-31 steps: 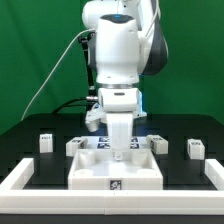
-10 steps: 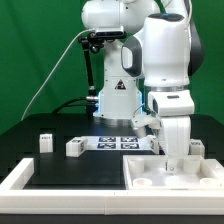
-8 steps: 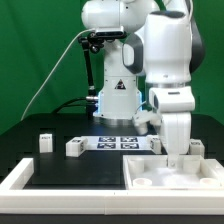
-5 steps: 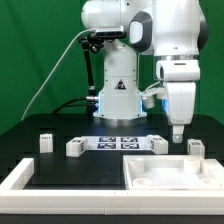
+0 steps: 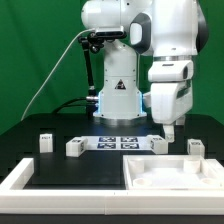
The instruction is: Assemble one leg
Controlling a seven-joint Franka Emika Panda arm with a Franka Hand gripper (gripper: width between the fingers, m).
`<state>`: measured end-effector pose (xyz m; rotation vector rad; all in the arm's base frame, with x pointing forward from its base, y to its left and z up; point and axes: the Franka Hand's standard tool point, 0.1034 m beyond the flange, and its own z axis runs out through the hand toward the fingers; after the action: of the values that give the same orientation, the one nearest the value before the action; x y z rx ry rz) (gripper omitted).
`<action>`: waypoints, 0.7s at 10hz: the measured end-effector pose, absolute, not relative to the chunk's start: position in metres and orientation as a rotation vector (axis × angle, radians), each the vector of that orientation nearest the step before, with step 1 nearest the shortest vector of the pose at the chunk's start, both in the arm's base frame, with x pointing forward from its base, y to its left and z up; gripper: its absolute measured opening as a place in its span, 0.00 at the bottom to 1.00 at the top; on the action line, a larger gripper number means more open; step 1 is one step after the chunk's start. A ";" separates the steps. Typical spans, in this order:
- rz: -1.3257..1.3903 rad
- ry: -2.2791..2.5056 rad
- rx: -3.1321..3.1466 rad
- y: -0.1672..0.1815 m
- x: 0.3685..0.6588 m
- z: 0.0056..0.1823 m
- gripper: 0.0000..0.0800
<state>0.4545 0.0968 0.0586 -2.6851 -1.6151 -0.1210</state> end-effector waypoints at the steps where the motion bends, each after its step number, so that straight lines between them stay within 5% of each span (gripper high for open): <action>1: -0.128 -1.371 -2.797 0.106 0.448 0.056 0.81; 7: -0.102 -0.285 -3.030 0.131 0.440 0.051 0.81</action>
Offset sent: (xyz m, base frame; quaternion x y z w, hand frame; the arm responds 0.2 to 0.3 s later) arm -0.0003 0.0214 -0.0091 0.0145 0.0043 0.4420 0.8969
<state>0.4396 0.1307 0.0506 -3.0295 -0.2851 -0.1025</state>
